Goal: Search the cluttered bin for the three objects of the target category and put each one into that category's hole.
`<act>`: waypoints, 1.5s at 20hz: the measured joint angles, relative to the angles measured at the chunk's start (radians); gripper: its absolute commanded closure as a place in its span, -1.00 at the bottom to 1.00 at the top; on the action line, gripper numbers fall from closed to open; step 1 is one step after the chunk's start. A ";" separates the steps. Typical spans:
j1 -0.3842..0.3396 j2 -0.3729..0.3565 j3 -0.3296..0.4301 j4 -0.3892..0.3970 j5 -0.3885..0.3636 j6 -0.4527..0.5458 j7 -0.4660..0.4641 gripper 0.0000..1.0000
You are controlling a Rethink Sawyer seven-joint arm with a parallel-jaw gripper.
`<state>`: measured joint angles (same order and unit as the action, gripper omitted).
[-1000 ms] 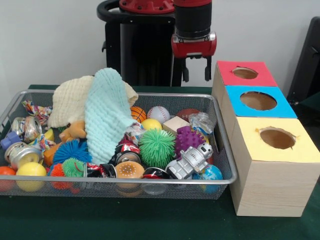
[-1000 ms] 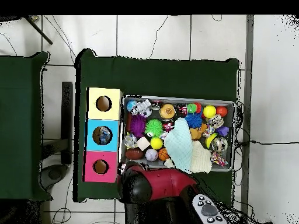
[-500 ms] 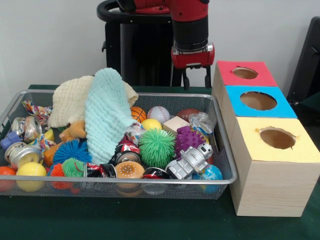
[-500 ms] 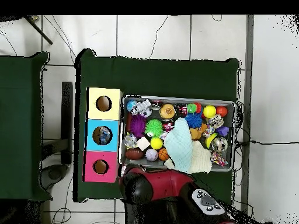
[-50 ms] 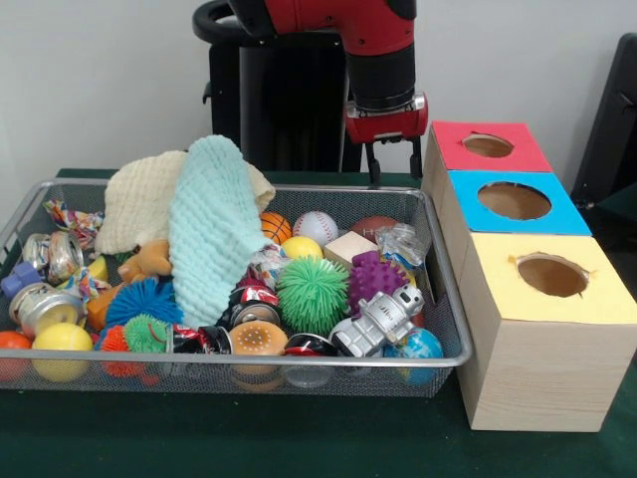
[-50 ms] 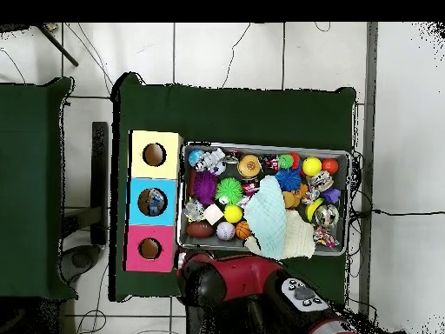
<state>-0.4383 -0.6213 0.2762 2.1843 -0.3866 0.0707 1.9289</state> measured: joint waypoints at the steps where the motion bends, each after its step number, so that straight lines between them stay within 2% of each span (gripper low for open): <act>1: 0.003 0.004 -0.003 -0.001 -0.003 -0.007 0.000 -1.00; 9: 0.034 0.025 -0.047 -0.010 -0.029 -0.056 0.000 -1.00; 20: 0.190 0.016 -0.184 -0.055 -0.070 -0.096 0.000 -1.00; 30: 0.183 0.052 -0.202 -0.055 -0.100 -0.182 0.000 -1.00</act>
<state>-0.2551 -0.5694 0.0744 2.1292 -0.4871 -0.1118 1.9289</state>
